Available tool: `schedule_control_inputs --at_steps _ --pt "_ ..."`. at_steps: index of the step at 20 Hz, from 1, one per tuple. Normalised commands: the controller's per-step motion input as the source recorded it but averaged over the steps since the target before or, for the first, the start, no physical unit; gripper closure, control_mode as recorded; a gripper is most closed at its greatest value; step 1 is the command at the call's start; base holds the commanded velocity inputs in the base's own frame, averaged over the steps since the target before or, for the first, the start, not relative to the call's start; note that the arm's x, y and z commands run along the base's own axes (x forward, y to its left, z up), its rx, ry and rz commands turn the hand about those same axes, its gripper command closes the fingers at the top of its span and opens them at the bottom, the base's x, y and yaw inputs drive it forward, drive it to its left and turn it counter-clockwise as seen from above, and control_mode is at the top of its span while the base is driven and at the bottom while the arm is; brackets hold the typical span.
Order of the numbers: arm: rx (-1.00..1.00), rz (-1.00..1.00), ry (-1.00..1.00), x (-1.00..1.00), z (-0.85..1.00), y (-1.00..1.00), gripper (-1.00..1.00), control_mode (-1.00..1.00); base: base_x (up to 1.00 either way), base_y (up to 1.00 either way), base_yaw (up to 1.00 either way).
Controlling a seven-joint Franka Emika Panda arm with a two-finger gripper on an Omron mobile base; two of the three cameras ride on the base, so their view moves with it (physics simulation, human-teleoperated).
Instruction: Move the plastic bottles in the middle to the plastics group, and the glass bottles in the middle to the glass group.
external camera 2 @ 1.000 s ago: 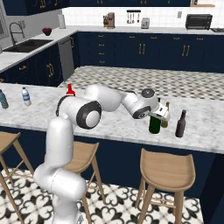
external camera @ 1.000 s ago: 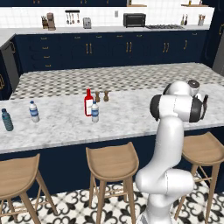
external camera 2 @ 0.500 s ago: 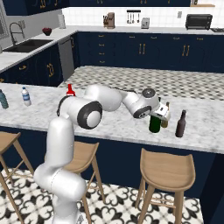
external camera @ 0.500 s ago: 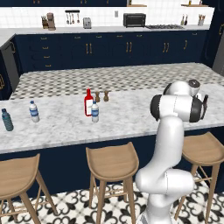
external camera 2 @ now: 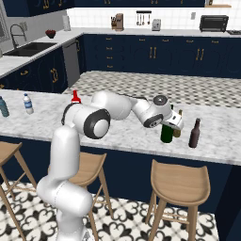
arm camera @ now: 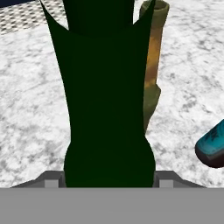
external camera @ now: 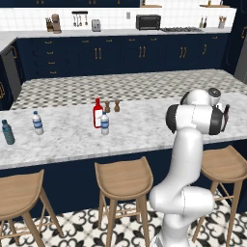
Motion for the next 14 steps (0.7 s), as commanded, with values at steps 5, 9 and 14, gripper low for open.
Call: schedule_control_inputs --at_steps 5,9,14 --pt "0.00 0.00 0.00 0.00 0.00 0.00 -1.00 -1.00 0.00 0.00 0.00" --pt "0.00 0.00 0.00 0.00 0.00 0.00 -1.00 -1.00 0.00 0.00 0.00" --pt "0.00 0.00 0.00 0.00 0.00 0.00 -1.00 -1.00 0.00 0.00 0.00"
